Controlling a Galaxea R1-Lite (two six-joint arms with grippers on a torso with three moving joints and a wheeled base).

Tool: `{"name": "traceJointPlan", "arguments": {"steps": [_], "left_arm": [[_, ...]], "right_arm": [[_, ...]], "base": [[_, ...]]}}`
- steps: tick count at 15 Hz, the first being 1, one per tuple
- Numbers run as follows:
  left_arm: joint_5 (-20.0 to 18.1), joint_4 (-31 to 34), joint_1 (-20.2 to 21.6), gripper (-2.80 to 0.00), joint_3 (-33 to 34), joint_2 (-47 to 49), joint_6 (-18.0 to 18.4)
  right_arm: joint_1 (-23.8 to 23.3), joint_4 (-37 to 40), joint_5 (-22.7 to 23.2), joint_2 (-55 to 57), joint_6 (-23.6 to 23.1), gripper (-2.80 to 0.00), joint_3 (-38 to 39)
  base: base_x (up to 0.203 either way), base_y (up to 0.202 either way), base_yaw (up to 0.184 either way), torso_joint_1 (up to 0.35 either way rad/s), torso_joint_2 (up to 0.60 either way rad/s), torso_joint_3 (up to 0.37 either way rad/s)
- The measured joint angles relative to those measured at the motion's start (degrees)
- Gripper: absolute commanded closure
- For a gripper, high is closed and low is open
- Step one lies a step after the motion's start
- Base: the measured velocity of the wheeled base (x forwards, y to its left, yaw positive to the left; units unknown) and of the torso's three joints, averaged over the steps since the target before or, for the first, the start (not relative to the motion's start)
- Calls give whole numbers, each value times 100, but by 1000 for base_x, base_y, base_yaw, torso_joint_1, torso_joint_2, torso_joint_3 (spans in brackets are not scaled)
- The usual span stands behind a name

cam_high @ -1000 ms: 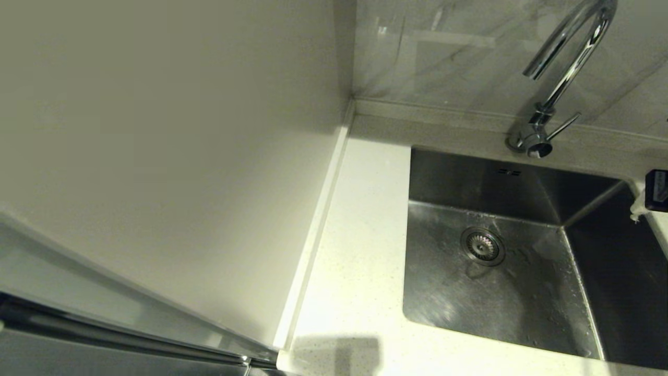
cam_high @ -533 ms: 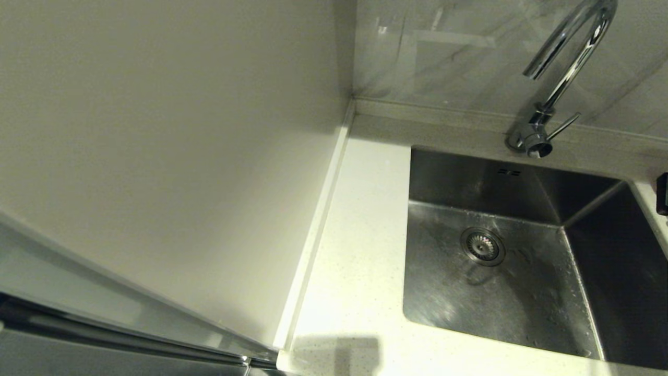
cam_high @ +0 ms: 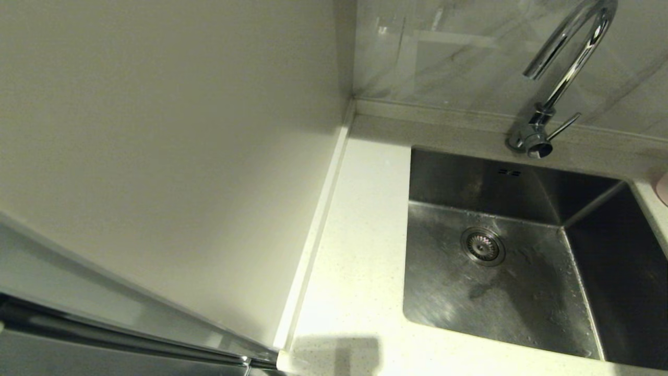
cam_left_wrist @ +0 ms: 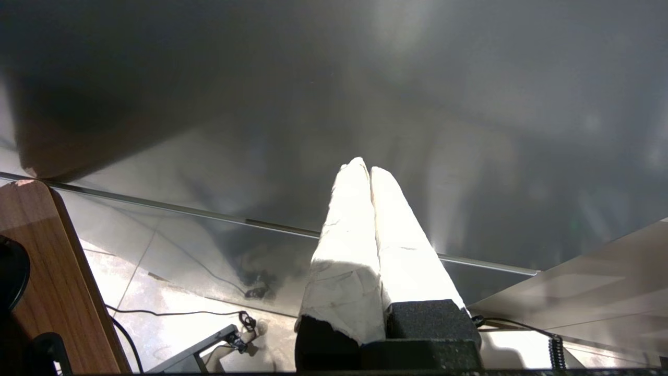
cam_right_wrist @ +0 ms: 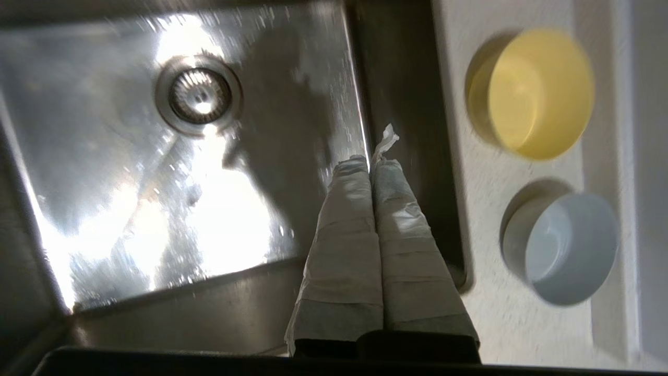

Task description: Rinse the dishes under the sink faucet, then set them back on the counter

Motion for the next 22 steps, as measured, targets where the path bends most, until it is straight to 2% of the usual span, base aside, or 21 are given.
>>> {"name": "traceJointPlan", "arguments": {"steps": [2,5,8,11,15,17,22], "left_arm": [[0,0,0,0,0,0,0],[0,0,0,0,0,0,2],[0,0,0,0,0,0,2],[-2,0,0,0,0,0,2],[0,0,0,0,0,0,2],[0,0,0,0,0,0,4],[0,-2,0,0,0,0,2]], "right_arm": [[-14,-180,167,-643,-169,0,343],[-28,-416,462,-2238,-603,0,1133],[7,-512,563,-4099,-1011,0,1895],[119,-467,564,-5514,-1652,0,2542],[233,-465,532,-6148,-1580,0,2811],[456,-325,518,-6508,-1747,0,2999],[608,-96,623,-7579,-1657,0,4233]], "base": [[0,0,0,0,0,0],[0,0,0,0,0,0],[0,0,0,0,0,0],[0,0,0,0,0,0],[0,0,0,0,0,0],[0,0,0,0,0,0],[0,0,0,0,0,0]]}}
